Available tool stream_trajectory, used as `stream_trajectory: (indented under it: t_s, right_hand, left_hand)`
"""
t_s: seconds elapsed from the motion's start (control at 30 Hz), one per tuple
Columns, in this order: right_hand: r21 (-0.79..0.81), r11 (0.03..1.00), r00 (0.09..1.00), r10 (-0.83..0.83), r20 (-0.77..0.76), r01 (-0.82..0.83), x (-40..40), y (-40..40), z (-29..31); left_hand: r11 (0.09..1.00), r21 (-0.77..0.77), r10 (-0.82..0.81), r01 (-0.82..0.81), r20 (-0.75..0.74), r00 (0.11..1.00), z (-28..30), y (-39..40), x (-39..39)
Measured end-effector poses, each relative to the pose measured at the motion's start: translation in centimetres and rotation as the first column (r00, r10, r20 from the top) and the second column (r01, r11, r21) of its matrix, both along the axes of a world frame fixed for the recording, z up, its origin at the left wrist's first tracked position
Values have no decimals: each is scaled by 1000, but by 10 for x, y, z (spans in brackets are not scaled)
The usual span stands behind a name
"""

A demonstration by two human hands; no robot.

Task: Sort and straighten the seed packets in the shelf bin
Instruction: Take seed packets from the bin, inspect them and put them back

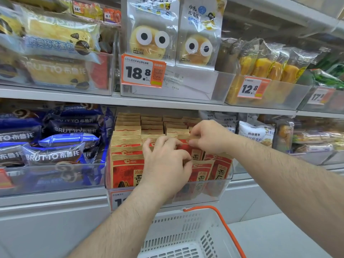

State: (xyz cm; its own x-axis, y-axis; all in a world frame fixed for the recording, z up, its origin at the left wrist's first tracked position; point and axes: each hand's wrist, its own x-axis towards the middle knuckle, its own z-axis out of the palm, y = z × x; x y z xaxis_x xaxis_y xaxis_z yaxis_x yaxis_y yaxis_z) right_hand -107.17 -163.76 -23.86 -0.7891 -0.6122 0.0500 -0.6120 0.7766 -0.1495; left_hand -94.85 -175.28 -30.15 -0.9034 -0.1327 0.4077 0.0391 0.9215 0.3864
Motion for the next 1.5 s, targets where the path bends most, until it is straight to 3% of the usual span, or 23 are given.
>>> stream_trajectory:
  t_s: [0.13, 0.2, 0.27, 0.33, 0.4, 0.5, 0.63, 0.77, 0.9, 1.03, 1.2, 1.33, 1.43, 1.5]
  right_hand:
    - [-217, 974, 995, -77, -55, 64, 8, 6, 6]
    - [-409, 902, 986, -164, -27, 139, 9, 10, 7]
    - [-643, 725, 963, -256, 79, 245, 7, 16, 7]
    - [-815, 455, 928, -275, 252, 357, 8, 22, 10]
    - [-863, 253, 888, -272, 370, 437, 11, 28, 13]
    - [-861, 122, 858, -228, 460, 493, 20, 34, 13]
    - [-852, 12, 847, -116, 519, 524, 32, 38, 11]
    - [-859, 17, 858, 40, 512, 512, 53, 46, 12]
    - [-880, 133, 877, 100, 470, 457, 83, 47, 3]
    - [-854, 387, 914, 64, 401, 348, 106, 44, -20]
    - [-832, 493, 942, 69, 328, 254, 121, 36, -51]
    - [-825, 482, 936, 29, 350, 294, 130, 35, -69]
    - [-875, 332, 917, 66, 393, 352, 136, 36, -78]
    - [-876, 294, 901, 92, 423, 381, 140, 38, -83]
  left_hand:
    - [1000, -12, 13, -13, 2, 1000, 0, 1, 0]
    - [1000, -8, 11, -11, -1, 1000, 0, 1, 1]
    - [1000, -3, 6, -6, 8, 1000, -1, 1, 1]
    - [1000, -17, 5, -5, 12, 1000, -1, 0, 3]
    - [999, -42, 8, -7, 19, 1000, -1, 0, 5]
    - [999, -44, 3, -3, -6, 1000, 0, 1, 6]
    - [999, 39, -10, 26, -379, 925, 10, 5, 12]
    - [969, 201, -15, 144, -535, 845, 26, 3, 26]
    - [832, 509, 16, 219, -418, 908, 33, -5, 35]
    - [574, 797, -87, 190, -171, 981, 28, -6, 37]
    - [285, 952, -238, 116, -47, 970, 6, 8, 47]
    - [103, 994, -229, 29, -5, 973, -9, 12, 54]
    - [34, 999, -239, 23, -15, 971, -12, 11, 56]
    - [16, 1000, -261, 19, -14, 965, -13, 9, 56]
